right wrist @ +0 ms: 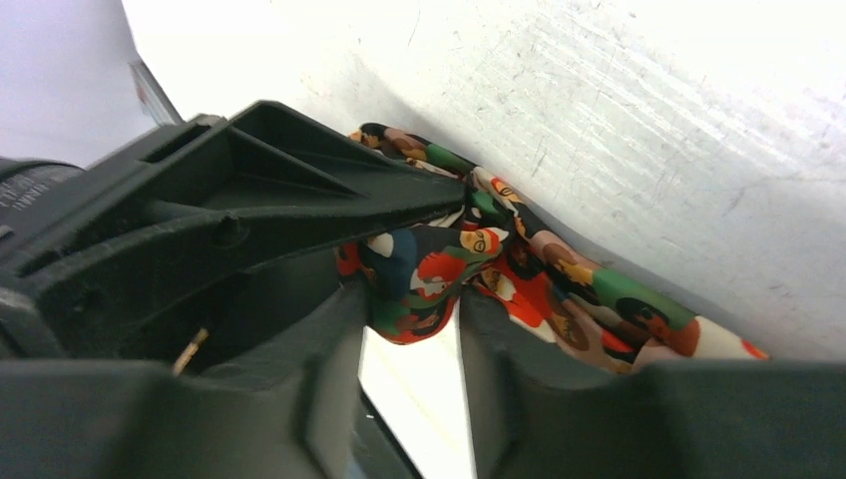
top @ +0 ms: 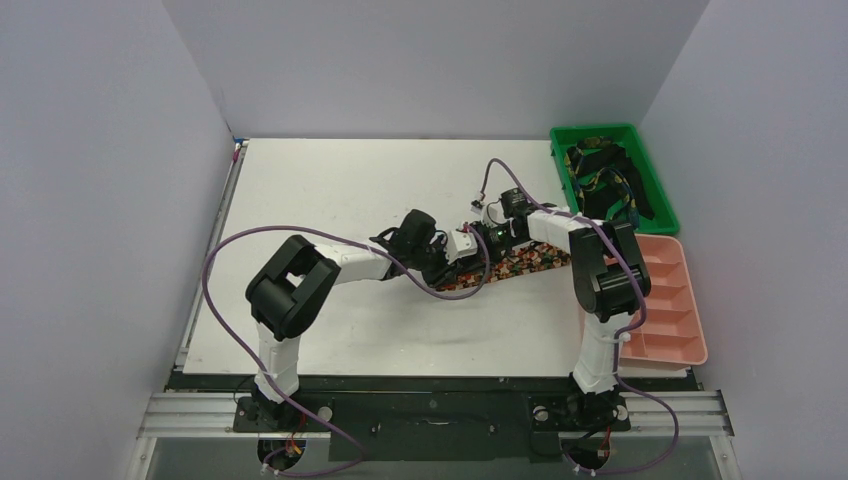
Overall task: Roll the ties
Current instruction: Roll the tie at the center of the board.
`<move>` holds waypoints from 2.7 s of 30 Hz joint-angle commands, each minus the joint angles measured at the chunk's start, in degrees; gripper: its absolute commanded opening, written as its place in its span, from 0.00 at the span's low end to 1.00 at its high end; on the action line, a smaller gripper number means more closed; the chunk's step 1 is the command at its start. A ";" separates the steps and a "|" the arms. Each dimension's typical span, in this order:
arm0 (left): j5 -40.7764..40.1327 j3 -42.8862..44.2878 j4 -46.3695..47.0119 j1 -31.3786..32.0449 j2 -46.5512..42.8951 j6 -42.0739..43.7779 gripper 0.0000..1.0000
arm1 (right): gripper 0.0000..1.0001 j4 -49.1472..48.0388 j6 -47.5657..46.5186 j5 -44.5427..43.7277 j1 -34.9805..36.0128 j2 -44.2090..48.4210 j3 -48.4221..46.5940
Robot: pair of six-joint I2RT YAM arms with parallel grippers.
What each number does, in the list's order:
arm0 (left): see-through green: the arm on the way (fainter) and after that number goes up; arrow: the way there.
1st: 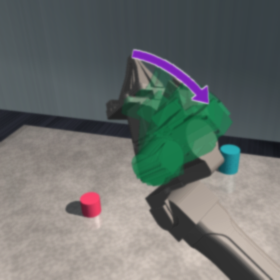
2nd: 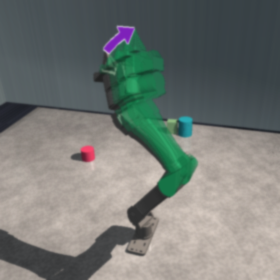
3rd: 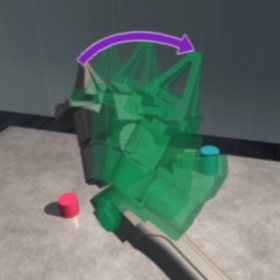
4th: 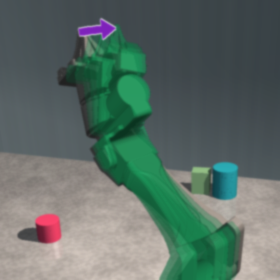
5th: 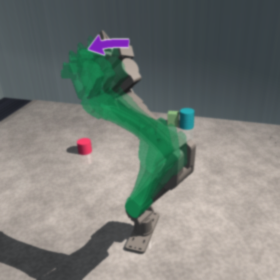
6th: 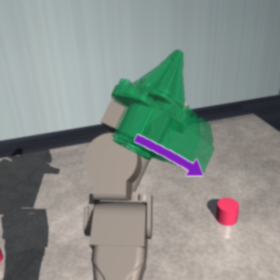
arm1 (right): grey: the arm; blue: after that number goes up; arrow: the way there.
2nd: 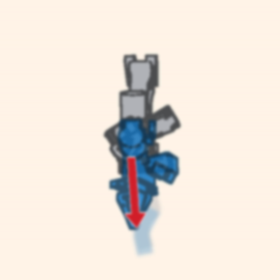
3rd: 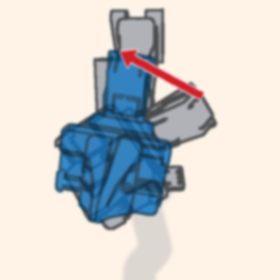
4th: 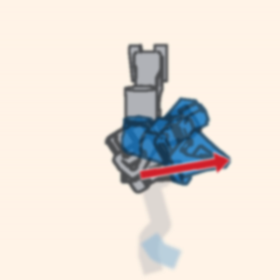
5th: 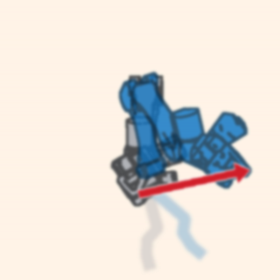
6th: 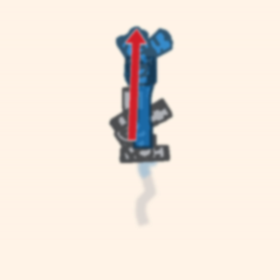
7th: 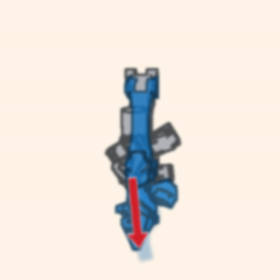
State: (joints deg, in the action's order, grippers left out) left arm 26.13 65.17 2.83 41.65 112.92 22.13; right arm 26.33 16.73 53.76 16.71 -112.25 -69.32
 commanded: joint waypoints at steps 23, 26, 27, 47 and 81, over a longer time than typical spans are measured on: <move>8.85 -21.25 51.81 -2.05 2.28 -15.79 0.80 | 0.00 10.15 -12.85 -17.25 -0.29 -8.85 -6.02; 9.00 -19.79 55.12 -1.62 5.21 -16.79 0.77 | 0.00 10.98 -14.14 -16.34 0.18 -9.34 -6.28; 8.80 -19.80 55.59 -0.99 5.84 -16.33 0.76 | 0.00 11.48 -14.83 -15.79 0.52 -9.54 -6.38; 12.92 -26.17 57.57 -3.83 4.06 -10.38 0.78 | 0.00 15.65 -21.62 -14.32 2.31 -10.85 -5.58; -5.30 -16.43 7.43 -1.24 -6.51 -6.27 0.17 | 0.47 11.85 -9.15 -2.77 0.55 0.00 -5.81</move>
State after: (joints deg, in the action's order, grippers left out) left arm 28.82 46.44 26.04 40.10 106.67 15.20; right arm 40.82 6.66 51.75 19.59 -117.82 -77.12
